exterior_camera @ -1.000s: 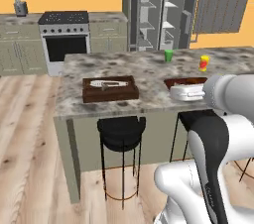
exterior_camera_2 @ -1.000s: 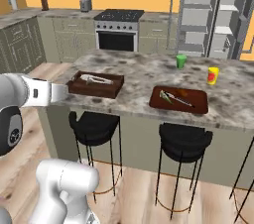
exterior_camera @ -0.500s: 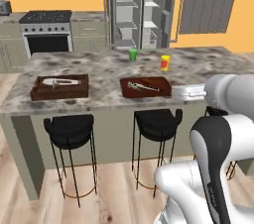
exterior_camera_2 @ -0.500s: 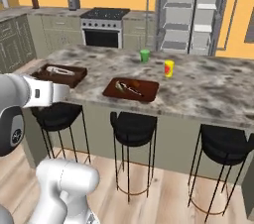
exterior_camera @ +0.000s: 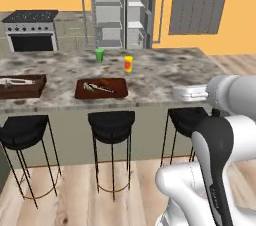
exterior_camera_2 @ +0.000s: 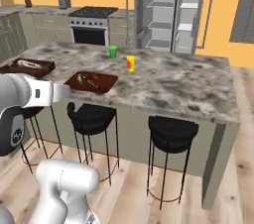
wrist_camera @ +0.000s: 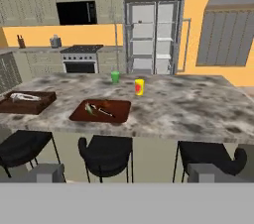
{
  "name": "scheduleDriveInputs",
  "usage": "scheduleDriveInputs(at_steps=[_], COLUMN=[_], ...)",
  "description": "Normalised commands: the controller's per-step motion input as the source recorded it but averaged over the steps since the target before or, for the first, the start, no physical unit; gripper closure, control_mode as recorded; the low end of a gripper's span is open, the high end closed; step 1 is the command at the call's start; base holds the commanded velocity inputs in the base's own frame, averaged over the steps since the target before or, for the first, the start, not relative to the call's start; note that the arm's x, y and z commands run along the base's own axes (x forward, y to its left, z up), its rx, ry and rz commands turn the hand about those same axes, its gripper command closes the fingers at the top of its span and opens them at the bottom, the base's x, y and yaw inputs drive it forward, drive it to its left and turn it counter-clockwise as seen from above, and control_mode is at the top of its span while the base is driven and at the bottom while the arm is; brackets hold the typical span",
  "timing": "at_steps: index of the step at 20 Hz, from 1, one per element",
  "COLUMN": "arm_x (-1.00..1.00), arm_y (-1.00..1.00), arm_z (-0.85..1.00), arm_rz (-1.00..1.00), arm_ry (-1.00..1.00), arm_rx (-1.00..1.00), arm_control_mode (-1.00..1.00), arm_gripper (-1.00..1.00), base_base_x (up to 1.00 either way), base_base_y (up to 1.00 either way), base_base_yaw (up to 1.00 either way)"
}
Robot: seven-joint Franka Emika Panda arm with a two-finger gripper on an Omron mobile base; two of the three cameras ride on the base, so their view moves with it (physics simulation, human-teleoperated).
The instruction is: Gather the garlic and mushroom from the fridge and place them on a tray on the dining counter. Then gather the chicken drumstick and fish from the fridge and place them on the other tray.
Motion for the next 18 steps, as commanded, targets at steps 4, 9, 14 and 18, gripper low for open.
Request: scheduleDriveInputs(at_steps=[4, 9, 14, 18], arm_x=[0.0, 0.0, 0.0, 0.0], arm_y=[0.0, 0.0, 0.0, 0.0], arm_z=[0.0, 0.0, 0.0, 0.0], arm_rz=[0.0, 0.0, 0.0, 0.0], arm_ry=[0.0, 0.0, 0.0, 0.0], arm_rx=[0.0, 0.0, 0.0, 0.0], arm_control_mode=[1.0, 1.0, 1.0, 1.0], arm_gripper=[-1.0, -1.0, -1.0, -1.0], base_base_x=[-0.14, -0.02, 0.0, 0.09], base_base_y=[-1.0, -1.0, -1.0, -1.0], base_base_yaw=[0.12, 0.14, 0.15, 0.16])
